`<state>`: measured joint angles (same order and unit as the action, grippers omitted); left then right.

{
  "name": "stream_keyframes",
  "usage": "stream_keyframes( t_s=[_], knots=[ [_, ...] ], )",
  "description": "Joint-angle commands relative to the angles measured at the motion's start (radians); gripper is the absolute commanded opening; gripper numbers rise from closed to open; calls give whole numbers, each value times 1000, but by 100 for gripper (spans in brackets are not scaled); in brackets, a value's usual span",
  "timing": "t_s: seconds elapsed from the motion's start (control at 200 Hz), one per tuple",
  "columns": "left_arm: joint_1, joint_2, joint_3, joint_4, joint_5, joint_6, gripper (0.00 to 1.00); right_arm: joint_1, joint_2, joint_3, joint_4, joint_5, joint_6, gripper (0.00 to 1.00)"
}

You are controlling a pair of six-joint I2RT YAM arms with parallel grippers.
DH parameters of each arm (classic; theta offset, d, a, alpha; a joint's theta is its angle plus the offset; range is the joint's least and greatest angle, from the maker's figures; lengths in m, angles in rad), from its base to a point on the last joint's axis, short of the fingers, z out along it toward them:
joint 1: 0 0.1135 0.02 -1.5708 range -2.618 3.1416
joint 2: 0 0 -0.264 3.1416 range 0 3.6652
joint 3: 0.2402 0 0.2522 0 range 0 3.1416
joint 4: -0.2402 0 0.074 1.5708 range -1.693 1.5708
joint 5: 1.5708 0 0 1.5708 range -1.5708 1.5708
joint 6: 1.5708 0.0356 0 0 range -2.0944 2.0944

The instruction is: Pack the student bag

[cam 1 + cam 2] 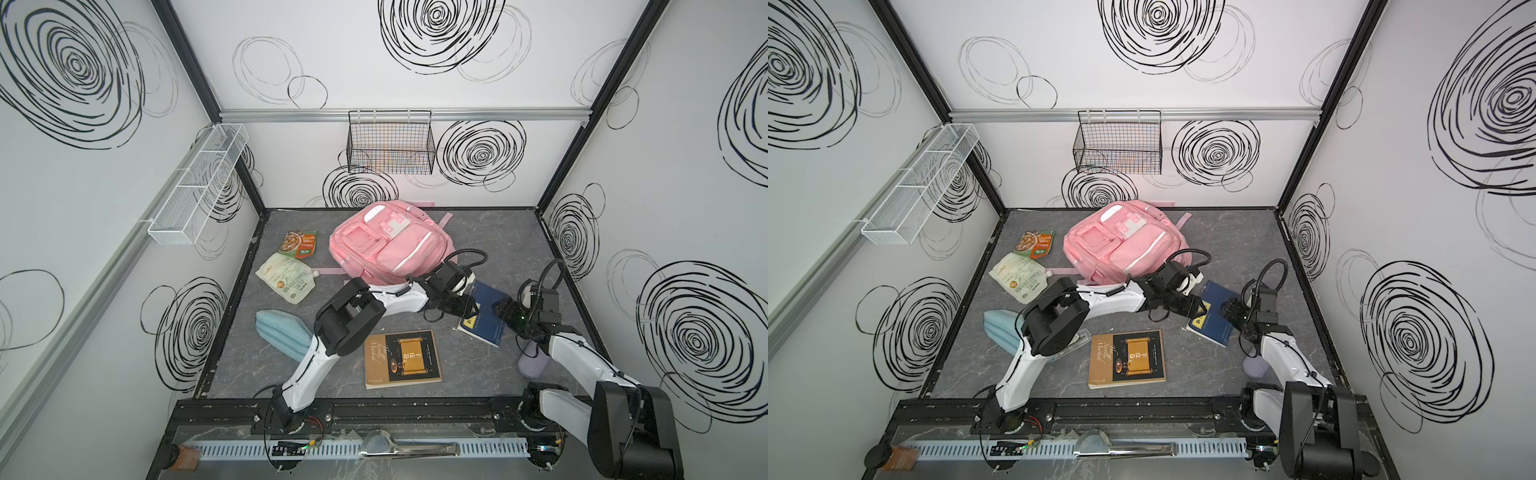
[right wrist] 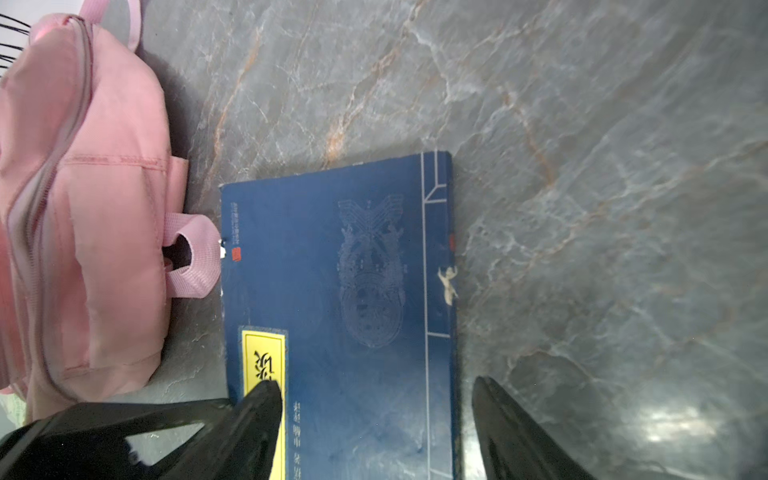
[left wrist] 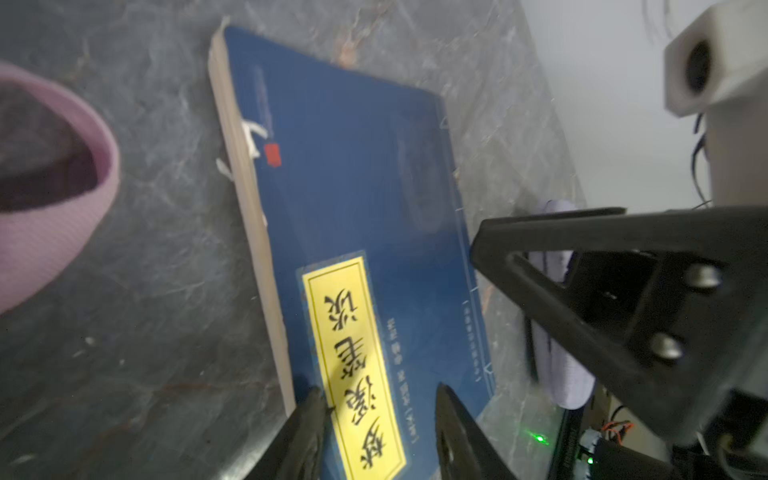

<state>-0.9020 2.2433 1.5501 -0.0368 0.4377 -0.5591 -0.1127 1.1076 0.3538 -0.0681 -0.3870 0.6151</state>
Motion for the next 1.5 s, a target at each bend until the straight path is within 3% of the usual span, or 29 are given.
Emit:
stream_keyframes(
  t_s=[0.0, 0.315, 0.58, 0.765, 1.126, 1.236, 1.356, 1.431, 1.496],
  knots=[
    [9, 8, -36, 79, 21, -29, 46, -7, 38, -14, 37, -83, 21, 76],
    [33, 66, -146, 189, 41, -76, 43, -10, 14, -52, 93, -184, 18, 74],
    [40, 116, -202, 269, 58, -113, 41, -15, -129, -92, 189, -348, 53, 59],
    [40, 142, -217, 300, 68, -135, 40, -15, -190, -121, 249, -392, 82, 51],
    [48, 180, -237, 358, 91, -183, 39, -22, -73, -164, 351, -436, 129, 47],
    [50, 178, -252, 391, 105, -203, 39, -25, -16, -145, 355, -459, 122, 33],
    [53, 134, -237, 397, 119, -198, 39, -30, 35, -94, 290, -450, 78, 8],
    [56, 74, -193, 363, 124, -174, 41, -36, 44, -59, 226, -416, 46, 0],
    [59, 5, -141, 319, 128, -138, 43, -47, 30, -40, 187, -388, 35, 0]
  ],
)
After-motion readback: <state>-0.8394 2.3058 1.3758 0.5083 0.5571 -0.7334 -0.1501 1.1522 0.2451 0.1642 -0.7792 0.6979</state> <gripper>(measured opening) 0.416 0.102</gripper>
